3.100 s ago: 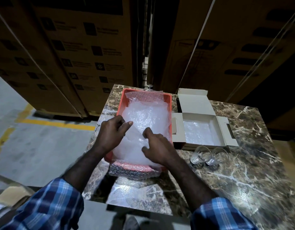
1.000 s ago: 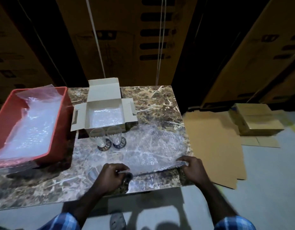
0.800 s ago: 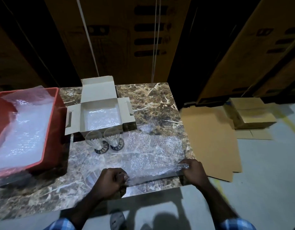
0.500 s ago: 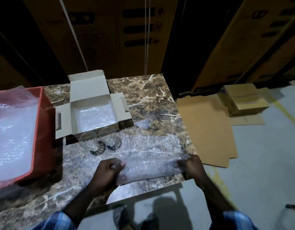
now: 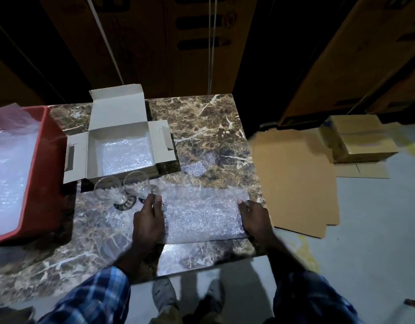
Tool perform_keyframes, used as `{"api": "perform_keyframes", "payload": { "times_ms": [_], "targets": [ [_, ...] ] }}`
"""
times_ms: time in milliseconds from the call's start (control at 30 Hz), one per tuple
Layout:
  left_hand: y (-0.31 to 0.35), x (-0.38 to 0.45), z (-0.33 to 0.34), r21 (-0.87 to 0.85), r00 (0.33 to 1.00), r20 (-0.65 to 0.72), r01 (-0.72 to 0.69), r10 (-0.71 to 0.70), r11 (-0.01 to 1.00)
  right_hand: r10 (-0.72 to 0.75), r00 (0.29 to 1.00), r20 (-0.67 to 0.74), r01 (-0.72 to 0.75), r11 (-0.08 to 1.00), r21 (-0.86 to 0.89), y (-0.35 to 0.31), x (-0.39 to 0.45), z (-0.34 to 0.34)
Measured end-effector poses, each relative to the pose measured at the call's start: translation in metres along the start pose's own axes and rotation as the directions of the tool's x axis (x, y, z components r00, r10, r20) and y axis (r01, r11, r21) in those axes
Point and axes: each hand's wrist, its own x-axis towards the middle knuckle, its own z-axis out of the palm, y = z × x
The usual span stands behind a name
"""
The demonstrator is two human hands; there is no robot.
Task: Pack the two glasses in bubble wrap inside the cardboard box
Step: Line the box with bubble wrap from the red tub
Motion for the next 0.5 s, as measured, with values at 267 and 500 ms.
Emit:
{"api": "perform_keyframes", "payload": {
  "times_ms": [267,500],
  "targets": [
    [0.001,-0.004,-0.003,-0.013,0.973,0.176,0.157,-0.152,0.988,-0.030,0.999,0.014,0.032,0.995,-0.091,0.017,0.005,0.002],
    [-0.012,-0.007,-0.008,0.057,0.971,0.235,0.036,-0.048,0.998,-0.038,0.999,0.026,0.040,0.995,-0.095,0.017,0.001,0.002]
  ]
}}
